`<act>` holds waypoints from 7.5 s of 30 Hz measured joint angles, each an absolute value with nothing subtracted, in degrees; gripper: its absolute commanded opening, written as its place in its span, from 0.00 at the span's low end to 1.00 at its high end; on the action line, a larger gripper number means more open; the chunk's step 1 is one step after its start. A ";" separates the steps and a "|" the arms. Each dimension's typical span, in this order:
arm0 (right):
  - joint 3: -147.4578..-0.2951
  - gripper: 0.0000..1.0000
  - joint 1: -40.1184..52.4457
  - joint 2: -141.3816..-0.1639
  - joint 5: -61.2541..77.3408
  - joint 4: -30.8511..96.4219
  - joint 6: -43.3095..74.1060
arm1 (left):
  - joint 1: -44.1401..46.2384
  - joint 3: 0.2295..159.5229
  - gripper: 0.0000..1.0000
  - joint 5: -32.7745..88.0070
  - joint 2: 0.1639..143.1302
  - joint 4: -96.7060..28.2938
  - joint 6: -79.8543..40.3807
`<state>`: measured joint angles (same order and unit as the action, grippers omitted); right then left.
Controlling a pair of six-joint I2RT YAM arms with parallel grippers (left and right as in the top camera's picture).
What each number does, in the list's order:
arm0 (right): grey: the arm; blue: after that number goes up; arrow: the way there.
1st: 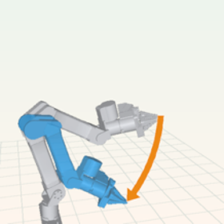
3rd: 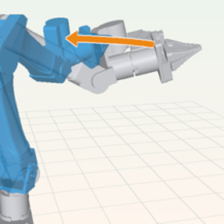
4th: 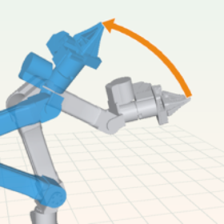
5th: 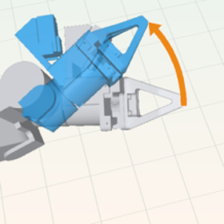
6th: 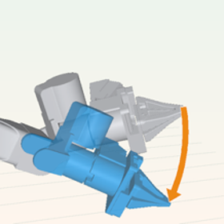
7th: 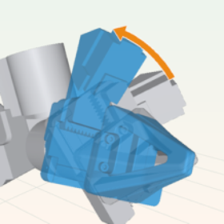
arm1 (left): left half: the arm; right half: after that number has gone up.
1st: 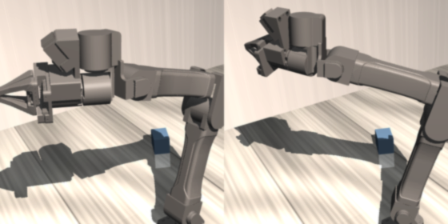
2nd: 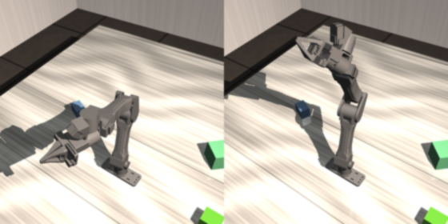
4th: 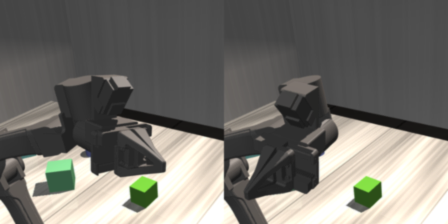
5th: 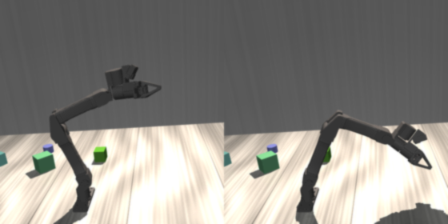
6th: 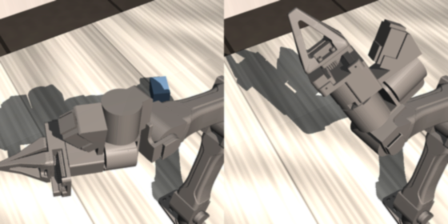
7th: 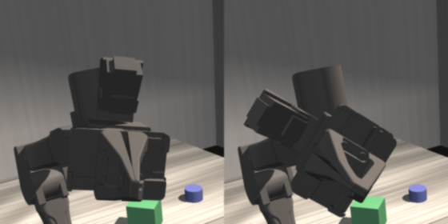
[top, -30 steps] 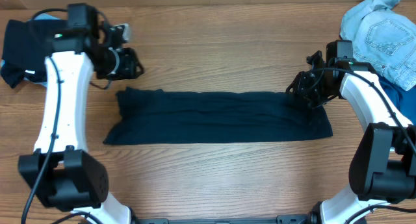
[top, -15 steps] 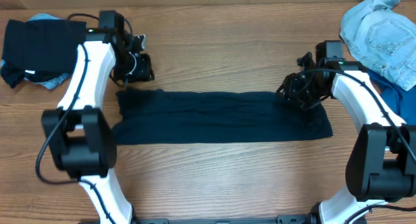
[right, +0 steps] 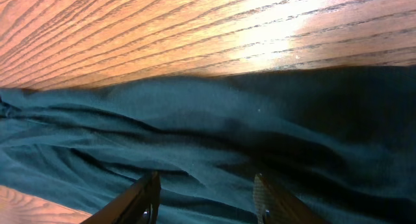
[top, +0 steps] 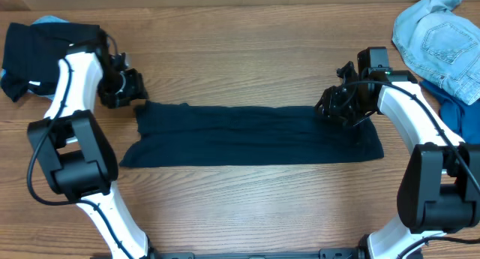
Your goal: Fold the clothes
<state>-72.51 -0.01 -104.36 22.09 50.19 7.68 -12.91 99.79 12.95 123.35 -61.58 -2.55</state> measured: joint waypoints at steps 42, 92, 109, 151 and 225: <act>-72.51 0.49 -0.01 -104.36 22.06 51.64 7.70 | -12.03 98.87 0.04 19.11 129.36 -57.19 1.83; -72.51 0.49 0.01 -104.36 22.06 52.12 7.68 | -11.22 101.43 0.18 10.39 113.49 -94.04 3.11; -72.51 0.53 0.01 -104.36 22.06 51.66 7.66 | -7.99 101.38 0.19 18.28 113.49 -84.66 3.62; -72.51 0.53 -0.01 -104.36 22.06 52.01 7.68 | 6.39 80.58 0.05 23.88 113.51 -69.54 -2.15; -72.51 0.53 0.01 -104.36 22.06 51.59 7.70 | 8.45 81.87 0.04 18.63 112.77 -66.67 13.78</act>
<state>-72.51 0.01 -104.36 22.06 51.59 7.70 8.45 81.87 18.63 112.77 -66.67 13.78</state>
